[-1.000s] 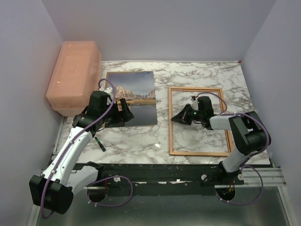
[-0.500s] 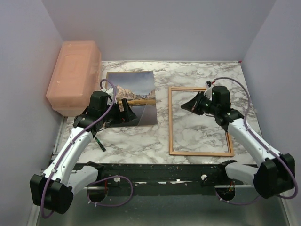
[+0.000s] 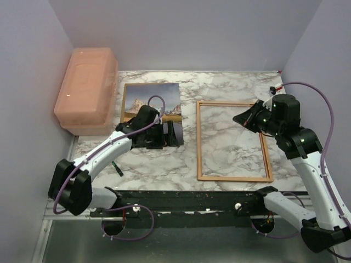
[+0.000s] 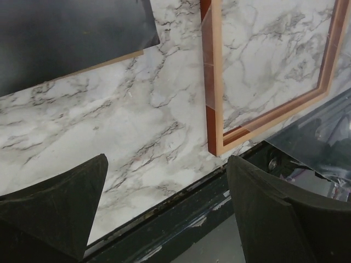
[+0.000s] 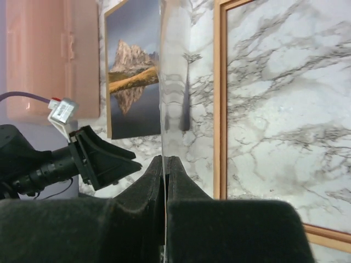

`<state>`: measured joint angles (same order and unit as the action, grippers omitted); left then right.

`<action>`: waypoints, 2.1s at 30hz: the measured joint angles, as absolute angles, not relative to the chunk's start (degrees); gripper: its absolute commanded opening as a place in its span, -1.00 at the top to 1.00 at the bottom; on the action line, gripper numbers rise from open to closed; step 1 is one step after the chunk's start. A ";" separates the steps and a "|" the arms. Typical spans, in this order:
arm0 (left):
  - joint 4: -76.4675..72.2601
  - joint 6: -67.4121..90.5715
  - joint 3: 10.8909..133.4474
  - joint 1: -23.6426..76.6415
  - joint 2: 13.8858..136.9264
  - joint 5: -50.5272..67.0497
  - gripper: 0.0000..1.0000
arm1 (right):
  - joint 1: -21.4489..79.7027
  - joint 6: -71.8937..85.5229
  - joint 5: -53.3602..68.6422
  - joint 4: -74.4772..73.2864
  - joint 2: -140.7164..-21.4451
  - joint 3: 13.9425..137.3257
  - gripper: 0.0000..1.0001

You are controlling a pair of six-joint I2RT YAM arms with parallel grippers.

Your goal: Put the photo into the frame

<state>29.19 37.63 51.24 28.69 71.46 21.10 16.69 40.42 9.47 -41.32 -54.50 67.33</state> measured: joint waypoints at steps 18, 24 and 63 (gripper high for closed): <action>24.38 44.25 69.93 44.86 103.55 12.36 -0.45 | 16.69 39.13 -6.63 -59.94 -51.99 75.90 0.99; 24.71 44.60 71.37 46.65 106.45 9.85 -0.37 | 16.69 39.00 -6.59 -60.64 -52.45 77.25 0.99; 36.21 41.69 69.41 46.50 94.74 -3.01 1.00 | 16.69 37.91 4.12 -63.55 -44.82 69.54 0.99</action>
<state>36.21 41.69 69.41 46.50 94.74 -3.01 16.69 37.91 4.12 -63.55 -44.82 69.54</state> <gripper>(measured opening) 0.066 0.035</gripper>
